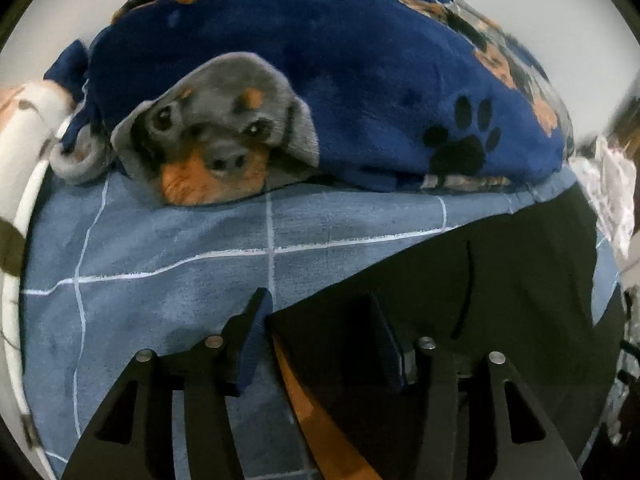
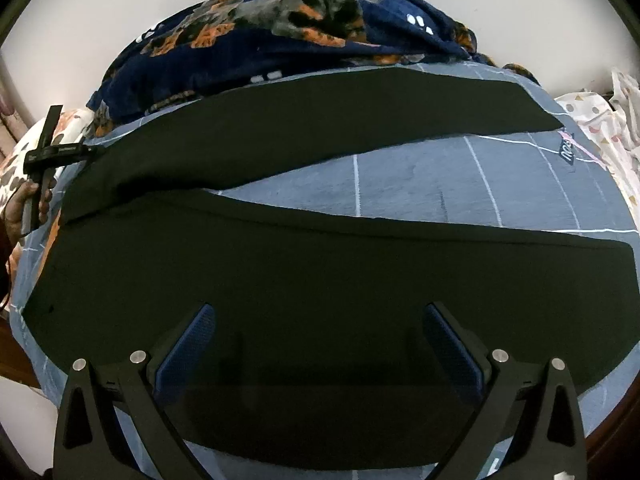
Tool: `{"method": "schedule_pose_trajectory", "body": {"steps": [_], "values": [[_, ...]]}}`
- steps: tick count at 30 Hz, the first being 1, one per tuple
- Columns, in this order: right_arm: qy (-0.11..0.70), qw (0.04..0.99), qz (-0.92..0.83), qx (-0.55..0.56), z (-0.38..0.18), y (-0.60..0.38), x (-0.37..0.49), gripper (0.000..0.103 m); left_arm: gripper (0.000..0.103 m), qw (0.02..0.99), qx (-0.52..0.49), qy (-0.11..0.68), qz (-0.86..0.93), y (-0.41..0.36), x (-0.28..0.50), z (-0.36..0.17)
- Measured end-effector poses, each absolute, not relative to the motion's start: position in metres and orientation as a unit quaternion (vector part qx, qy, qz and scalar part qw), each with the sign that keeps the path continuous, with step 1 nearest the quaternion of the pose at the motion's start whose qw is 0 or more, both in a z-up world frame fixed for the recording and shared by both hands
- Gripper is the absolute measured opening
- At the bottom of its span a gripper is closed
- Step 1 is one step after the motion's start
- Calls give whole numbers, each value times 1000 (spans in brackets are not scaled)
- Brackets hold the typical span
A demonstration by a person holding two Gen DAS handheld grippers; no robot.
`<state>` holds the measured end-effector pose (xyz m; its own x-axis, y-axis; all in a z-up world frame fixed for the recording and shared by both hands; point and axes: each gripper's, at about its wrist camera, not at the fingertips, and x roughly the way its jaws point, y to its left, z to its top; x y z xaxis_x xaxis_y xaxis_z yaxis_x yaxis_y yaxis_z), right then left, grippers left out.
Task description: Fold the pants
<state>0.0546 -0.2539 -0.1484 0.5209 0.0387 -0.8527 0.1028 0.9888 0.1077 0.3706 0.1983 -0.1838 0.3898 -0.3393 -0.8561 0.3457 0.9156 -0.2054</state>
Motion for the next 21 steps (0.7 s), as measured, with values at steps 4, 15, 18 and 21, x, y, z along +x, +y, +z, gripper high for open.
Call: {"method": "schedule_pose_trajectory", "body": {"steps": [4, 15, 18, 21], "values": [[488, 869, -18, 77, -148, -254, 56, 103, 32, 840, -4, 507, -193, 203, 366, -179], [464, 880, -9, 102, -131, -262, 56, 103, 9, 891, -2, 428, -149, 182, 296, -132], [448, 885, 9, 127, -121, -270, 61, 103, 9, 909, -22, 388, -150, 178, 257, -105], [433, 881, 46, 185, -113, -283, 74, 103, 9, 922, -25, 353, -158, 167, 213, -85]]}}
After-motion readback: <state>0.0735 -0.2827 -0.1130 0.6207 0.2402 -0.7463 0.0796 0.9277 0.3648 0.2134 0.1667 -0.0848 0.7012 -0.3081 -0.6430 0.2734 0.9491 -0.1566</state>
